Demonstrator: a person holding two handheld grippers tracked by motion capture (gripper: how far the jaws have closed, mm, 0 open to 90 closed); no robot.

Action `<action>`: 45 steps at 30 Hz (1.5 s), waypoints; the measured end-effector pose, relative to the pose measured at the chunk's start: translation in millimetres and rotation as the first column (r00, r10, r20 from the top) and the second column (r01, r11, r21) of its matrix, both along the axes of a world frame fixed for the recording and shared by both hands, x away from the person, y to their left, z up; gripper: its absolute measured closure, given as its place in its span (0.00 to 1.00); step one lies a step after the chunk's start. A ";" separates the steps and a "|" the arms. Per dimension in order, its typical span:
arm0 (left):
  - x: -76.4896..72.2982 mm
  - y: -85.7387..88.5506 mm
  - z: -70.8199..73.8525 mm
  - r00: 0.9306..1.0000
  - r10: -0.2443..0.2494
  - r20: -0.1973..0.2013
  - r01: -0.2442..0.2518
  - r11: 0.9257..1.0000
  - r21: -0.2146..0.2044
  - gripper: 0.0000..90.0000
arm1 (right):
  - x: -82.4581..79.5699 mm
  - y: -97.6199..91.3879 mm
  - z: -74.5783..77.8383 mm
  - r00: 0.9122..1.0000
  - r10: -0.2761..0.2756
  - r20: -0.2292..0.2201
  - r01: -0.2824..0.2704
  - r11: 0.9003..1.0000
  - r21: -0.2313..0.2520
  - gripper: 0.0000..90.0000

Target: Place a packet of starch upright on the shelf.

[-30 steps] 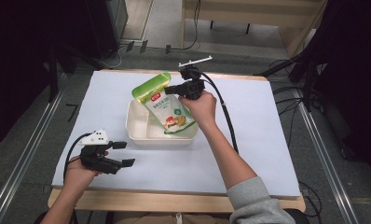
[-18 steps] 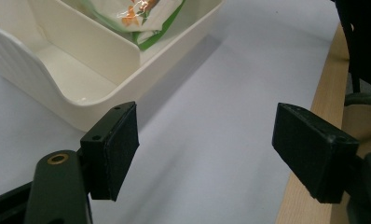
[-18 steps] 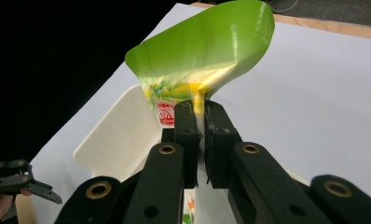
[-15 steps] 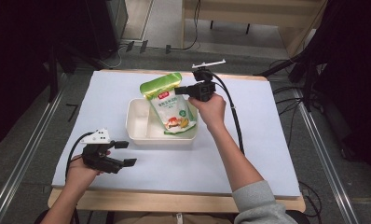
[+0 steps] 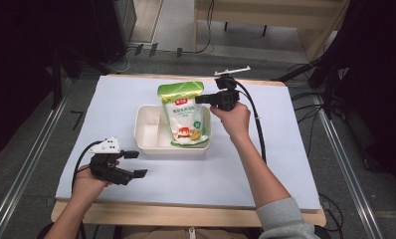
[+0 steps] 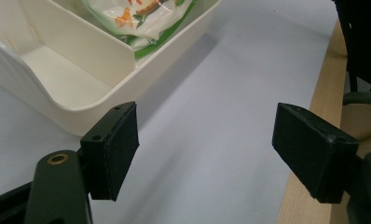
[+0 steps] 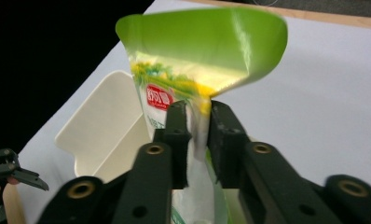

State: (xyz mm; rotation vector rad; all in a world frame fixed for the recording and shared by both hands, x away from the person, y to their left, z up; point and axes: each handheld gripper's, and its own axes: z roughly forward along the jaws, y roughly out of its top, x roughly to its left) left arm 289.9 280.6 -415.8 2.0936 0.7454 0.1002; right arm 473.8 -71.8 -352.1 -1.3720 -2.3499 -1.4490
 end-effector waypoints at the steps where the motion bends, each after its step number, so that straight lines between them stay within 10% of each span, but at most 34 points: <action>1: 0.0 0.0 -0.1 1.000 0.000 0.000 0.000 1.000 0.000 0.26 | 0.3 -2.9 1.2 1.000 0.003 -0.006 -0.003 1.000 0.017 0.79; 6: 0.0 -0.8 0.1 1.000 -0.004 0.000 0.004 1.000 0.006 0.26 | -4.1 -16.8 9.0 0.999 0.001 0.050 -0.003 0.999 0.036 0.59; 13: -0.2 -0.6 0.3 1.000 0.001 0.001 -0.001 1.000 0.006 0.26 | -19.9 -26.8 13.7 0.990 0.041 0.137 -0.032 0.997 -0.067 0.49; 45: 1.3 -0.2 0.4 1.000 0.011 -0.001 -0.011 1.000 0.005 0.26 | -125.8 -58.8 -33.3 0.975 0.158 0.158 -0.136 0.980 -0.145 0.45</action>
